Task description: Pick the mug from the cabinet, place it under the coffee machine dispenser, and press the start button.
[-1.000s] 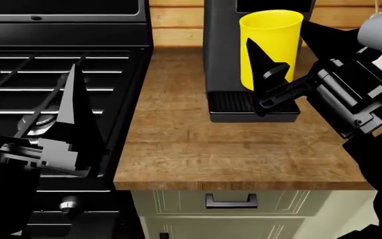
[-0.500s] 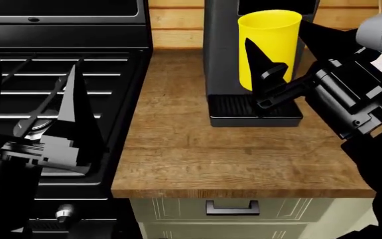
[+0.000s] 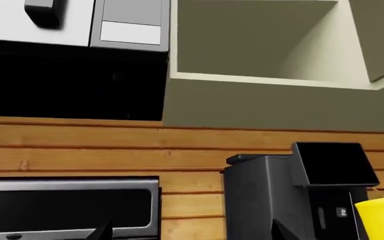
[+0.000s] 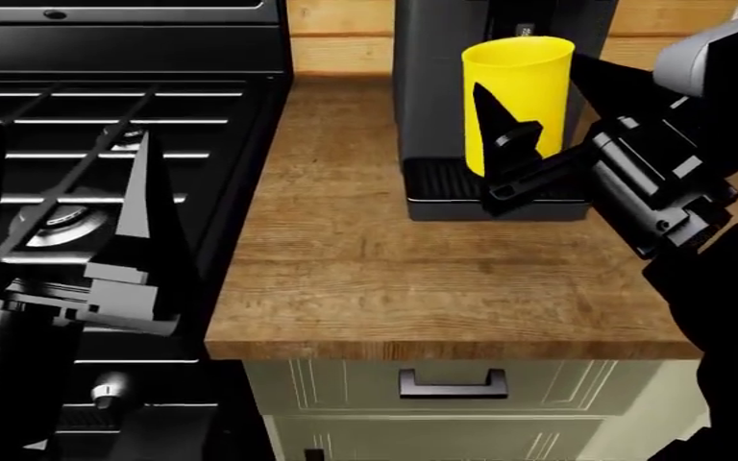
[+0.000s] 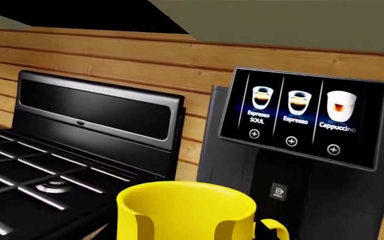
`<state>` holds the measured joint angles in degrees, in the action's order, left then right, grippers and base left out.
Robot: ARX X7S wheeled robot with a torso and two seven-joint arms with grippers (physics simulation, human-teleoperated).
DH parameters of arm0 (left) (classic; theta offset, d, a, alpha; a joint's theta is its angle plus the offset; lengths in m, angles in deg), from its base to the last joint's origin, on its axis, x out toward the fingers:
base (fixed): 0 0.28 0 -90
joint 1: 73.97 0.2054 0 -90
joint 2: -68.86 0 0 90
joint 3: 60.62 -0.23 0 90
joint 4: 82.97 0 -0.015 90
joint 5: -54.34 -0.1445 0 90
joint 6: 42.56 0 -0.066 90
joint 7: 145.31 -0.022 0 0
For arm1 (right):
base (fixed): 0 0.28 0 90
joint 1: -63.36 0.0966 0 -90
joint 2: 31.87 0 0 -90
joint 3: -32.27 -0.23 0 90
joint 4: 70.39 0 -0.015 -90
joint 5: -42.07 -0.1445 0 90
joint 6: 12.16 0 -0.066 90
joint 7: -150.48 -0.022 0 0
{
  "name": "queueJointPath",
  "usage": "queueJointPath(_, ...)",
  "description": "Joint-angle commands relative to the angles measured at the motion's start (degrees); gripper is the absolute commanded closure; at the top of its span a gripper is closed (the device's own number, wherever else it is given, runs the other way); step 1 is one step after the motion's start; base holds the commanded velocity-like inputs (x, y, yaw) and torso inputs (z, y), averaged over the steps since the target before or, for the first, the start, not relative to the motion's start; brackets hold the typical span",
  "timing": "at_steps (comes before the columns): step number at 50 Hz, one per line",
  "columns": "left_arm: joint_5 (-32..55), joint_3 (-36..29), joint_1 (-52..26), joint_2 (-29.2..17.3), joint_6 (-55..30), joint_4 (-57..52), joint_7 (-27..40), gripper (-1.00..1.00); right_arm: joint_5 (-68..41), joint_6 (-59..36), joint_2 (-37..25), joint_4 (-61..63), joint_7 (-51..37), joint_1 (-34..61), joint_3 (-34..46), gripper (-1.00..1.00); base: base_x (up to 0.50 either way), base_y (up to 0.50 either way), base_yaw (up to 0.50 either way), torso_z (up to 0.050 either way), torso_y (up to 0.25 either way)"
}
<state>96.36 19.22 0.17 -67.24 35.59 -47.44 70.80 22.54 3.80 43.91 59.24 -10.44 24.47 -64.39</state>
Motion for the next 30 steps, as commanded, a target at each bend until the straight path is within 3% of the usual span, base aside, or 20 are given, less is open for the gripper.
queueJointPath(1, 0.38, 0.02, 0.05, 0.10, 0.49, 0.60, 0.03, -1.00, 0.81, 0.52, -0.08, -0.67, -0.22, -0.33, 0.47, 1.00, 0.00, 0.00, 0.00, -0.050, 0.000)
queueJointPath(4, 0.78, 0.28, 0.18, 0.06, 0.71, 0.64, 0.17, -1.00, 1.24, 0.66, 0.00, -1.32, -0.87, -0.51, 0.97, 1.00, 0.00, 0.00, 0.00, -0.048, 0.011)
queueJointPath(30, 0.93, 1.04, 0.98, -0.47, 2.12, 0.75, 0.23, -1.00, 4.08, 4.74, 2.42, -7.61, -5.60, -1.41, 3.20, 1.00, 0.00, 0.00, 0.00, 0.000, 0.000)
